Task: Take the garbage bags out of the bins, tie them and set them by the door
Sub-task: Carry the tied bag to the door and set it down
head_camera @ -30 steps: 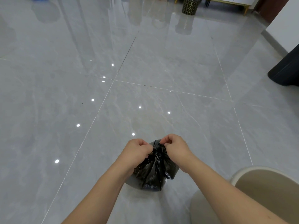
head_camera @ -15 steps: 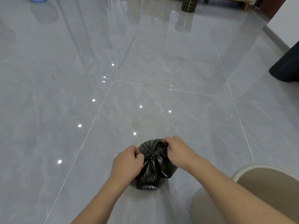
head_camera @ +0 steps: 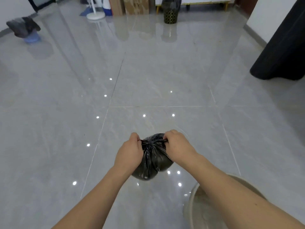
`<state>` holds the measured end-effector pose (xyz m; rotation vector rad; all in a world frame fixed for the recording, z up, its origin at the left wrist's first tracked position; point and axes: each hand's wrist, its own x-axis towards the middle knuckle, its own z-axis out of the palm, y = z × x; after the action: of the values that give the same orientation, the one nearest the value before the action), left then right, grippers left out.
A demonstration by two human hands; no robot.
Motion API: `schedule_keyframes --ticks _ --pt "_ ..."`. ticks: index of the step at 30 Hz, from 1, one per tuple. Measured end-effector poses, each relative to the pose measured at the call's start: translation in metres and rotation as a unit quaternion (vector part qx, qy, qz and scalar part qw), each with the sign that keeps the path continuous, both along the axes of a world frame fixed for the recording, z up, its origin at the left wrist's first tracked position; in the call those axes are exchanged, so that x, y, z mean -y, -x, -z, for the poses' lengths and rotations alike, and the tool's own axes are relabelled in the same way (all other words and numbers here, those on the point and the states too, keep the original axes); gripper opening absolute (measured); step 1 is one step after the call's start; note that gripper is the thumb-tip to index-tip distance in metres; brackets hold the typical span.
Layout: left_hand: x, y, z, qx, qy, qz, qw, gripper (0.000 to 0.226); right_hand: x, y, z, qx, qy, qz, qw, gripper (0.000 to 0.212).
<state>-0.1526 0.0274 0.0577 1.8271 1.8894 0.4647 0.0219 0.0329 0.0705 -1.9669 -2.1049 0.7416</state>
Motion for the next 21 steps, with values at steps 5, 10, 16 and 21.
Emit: schedule_keyframes --ticks 5,10,16,21 --pt "-0.027 -0.048 -0.198 -0.014 -0.053 0.038 0.998 0.013 -0.002 -0.050 -0.201 -0.037 -0.015 0.079 0.996 0.031" --pt "-0.052 -0.089 -0.456 -0.039 -0.118 0.119 0.985 0.012 -0.007 -0.090 -0.458 -0.026 -0.064 0.132 0.989 0.027" --pt "-0.063 -0.124 -0.733 0.005 -0.155 0.162 0.974 0.017 0.014 -0.119 -0.738 -0.007 -0.153 0.166 0.974 0.031" --pt "-0.045 -0.161 -0.837 0.044 -0.213 0.173 0.961 0.019 0.033 -0.141 -0.830 -0.010 -0.212 0.226 0.951 0.019"
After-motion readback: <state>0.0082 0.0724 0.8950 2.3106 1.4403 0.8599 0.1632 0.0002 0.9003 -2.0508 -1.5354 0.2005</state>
